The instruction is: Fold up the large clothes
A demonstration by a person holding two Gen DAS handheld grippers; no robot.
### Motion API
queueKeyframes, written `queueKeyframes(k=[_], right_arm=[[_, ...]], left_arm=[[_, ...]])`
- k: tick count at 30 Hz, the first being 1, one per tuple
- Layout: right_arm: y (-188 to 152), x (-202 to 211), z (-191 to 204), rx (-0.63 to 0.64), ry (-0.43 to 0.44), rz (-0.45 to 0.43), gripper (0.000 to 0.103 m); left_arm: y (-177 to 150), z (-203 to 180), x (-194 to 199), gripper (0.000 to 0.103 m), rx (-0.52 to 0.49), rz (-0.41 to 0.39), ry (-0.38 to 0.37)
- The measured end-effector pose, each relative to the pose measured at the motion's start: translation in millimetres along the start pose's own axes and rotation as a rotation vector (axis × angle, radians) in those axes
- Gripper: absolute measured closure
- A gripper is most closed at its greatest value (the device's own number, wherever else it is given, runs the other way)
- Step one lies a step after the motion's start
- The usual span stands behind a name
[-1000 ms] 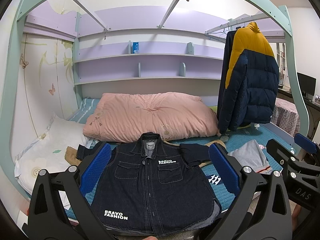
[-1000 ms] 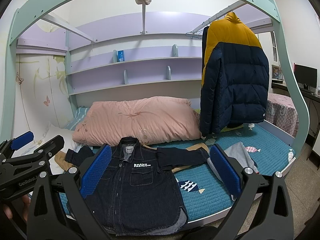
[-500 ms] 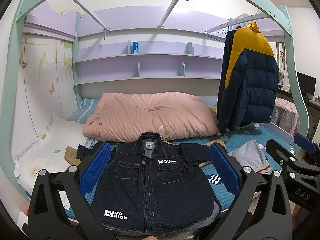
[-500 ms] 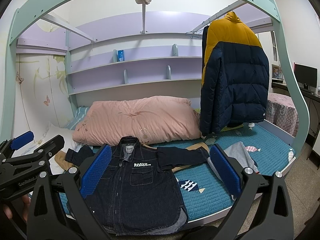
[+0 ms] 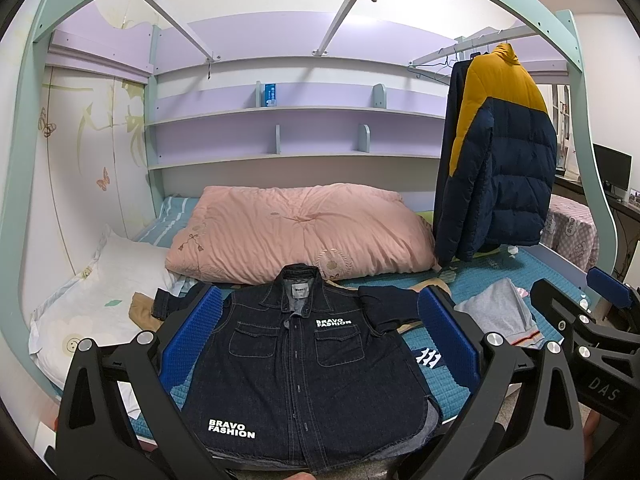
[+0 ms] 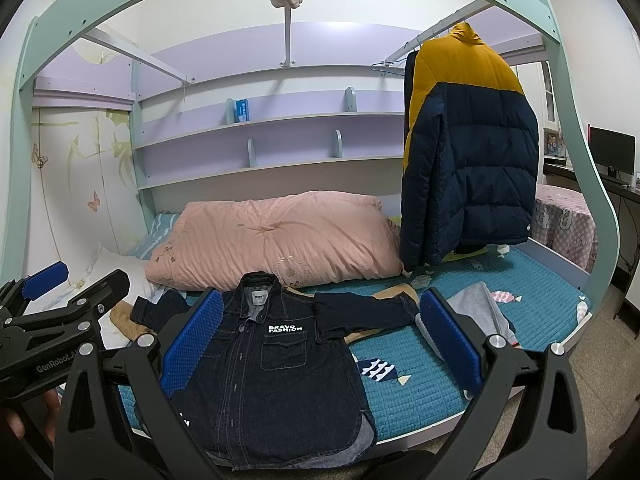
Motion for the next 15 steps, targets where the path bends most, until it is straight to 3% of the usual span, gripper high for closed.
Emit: queueKeyframes(k=[15], right_arm=[[-5.8, 0.8, 0.8, 0.001, 0.006, 0.005, 0.008]], left_arm=[[0.1, -0.5, -0.4, 0.005, 0.000, 0.003, -0.001]])
Point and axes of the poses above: each gripper's, at about its wrist camera, not at the fingertips, and x roughly against the way its jaws point, z to its left, y to its top, the point moved 6 cm from there along -x, roughly the way its jaws point, and after that the axes turned 5 degrees about -z, right-handed, at the moved point
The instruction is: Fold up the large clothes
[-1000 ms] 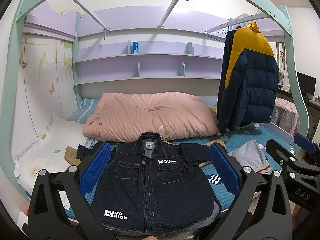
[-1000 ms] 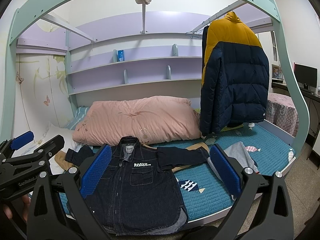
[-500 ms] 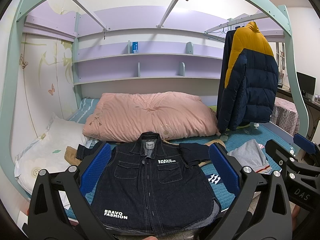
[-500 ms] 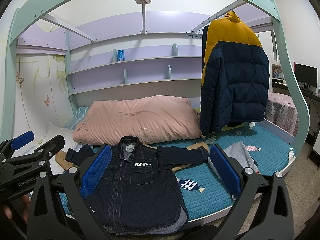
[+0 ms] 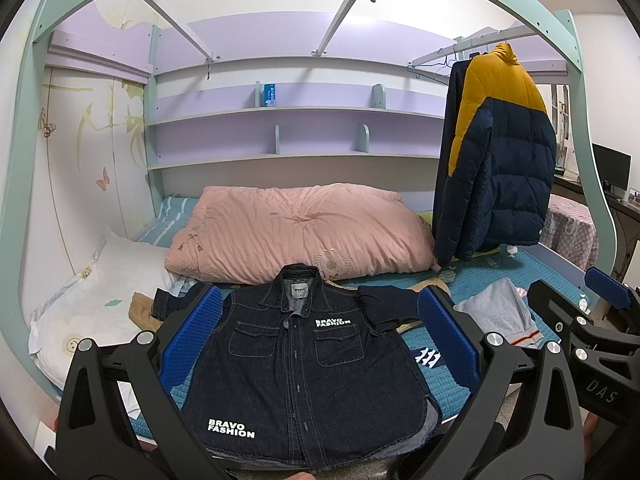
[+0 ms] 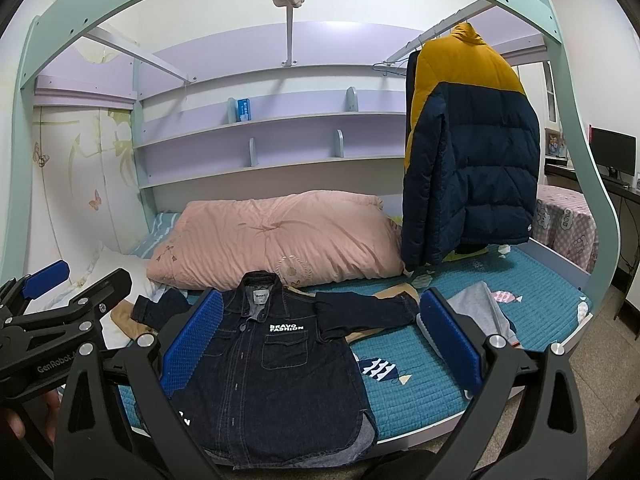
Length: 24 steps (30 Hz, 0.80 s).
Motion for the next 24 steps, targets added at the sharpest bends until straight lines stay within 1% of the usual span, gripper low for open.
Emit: queueKeyframes(k=[24], right_arm=[[-1.8, 3.9, 1.8, -0.006, 0.004, -0.006, 0.008]], left_arm=[[-5.6, -2.1, -1.0, 0.005, -0.001, 0.006, 0.005]])
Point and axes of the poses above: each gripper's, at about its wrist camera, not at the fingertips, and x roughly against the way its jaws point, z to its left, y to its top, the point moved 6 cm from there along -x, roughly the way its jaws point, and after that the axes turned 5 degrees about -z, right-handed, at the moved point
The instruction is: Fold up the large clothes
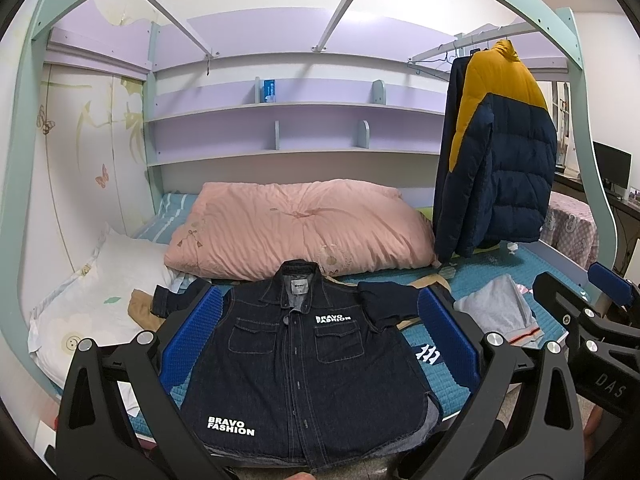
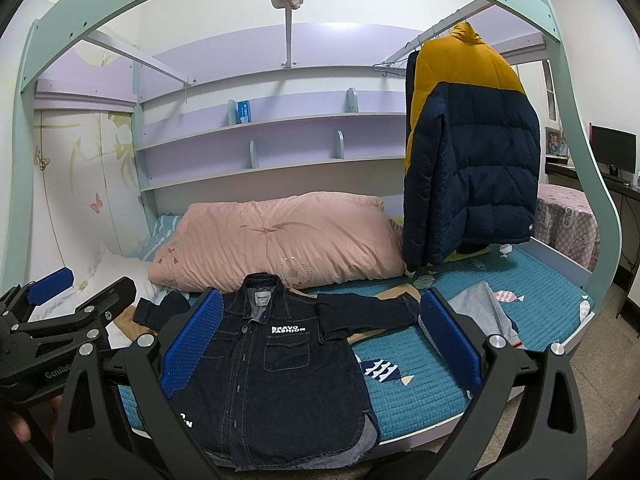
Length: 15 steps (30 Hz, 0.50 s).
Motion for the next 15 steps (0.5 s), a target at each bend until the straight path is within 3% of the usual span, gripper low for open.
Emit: queueKeyframes(k=[15], right_arm=[[-7.6, -33.5, 5.2, 0.020, -0.007, 0.073, 0.008]], left_arm=[[-29.6, 3.1, -37.8, 0.005, 0.008, 0.089, -0.003]])
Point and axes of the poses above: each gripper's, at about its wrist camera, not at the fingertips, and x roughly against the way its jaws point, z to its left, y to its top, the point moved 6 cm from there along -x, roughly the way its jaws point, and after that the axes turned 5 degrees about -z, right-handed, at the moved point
